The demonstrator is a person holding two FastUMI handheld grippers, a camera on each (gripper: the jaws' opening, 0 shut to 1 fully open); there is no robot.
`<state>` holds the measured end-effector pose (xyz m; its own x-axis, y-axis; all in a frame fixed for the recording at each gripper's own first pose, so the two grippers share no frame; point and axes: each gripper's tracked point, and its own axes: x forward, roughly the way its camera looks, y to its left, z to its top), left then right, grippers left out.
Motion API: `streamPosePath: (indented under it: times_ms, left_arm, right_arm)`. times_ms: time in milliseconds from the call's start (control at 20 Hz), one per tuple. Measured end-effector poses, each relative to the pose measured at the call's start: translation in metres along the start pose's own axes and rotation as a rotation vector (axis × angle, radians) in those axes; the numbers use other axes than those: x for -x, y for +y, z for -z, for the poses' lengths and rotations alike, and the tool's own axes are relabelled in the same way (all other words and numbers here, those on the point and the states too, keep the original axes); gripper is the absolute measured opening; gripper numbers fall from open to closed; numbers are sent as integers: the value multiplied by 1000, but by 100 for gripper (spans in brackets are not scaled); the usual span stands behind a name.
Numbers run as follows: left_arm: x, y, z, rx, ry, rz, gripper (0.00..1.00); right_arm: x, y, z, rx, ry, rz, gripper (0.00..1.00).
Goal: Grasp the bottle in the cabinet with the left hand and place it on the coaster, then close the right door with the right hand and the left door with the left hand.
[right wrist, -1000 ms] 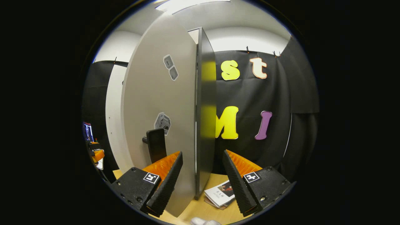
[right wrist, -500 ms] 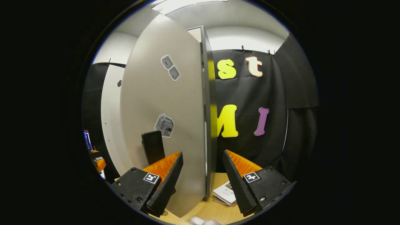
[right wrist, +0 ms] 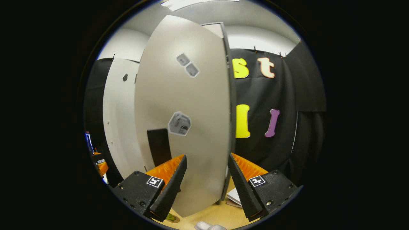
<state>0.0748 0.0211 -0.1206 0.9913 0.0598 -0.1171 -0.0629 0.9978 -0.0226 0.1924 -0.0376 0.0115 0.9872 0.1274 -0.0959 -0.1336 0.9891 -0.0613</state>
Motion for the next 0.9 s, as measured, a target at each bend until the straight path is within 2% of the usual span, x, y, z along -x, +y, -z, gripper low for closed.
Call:
streamPosePath:
  times_ms: [150, 600, 900]
  left_arm:
    - [3, 13, -5, -6, -8, 0, 96]
    - [0, 49, -8, 31, -24, 1, 96]
    - [-21, 99, -28, -7, -65, -35, 96]
  right_arm:
    - [2, 19, -2, -9, -5, -25, 81]
    - [34, 34, 0, -5, -14, 8, 81]
    - [67, 52, 21, -17, 12, 16, 81]
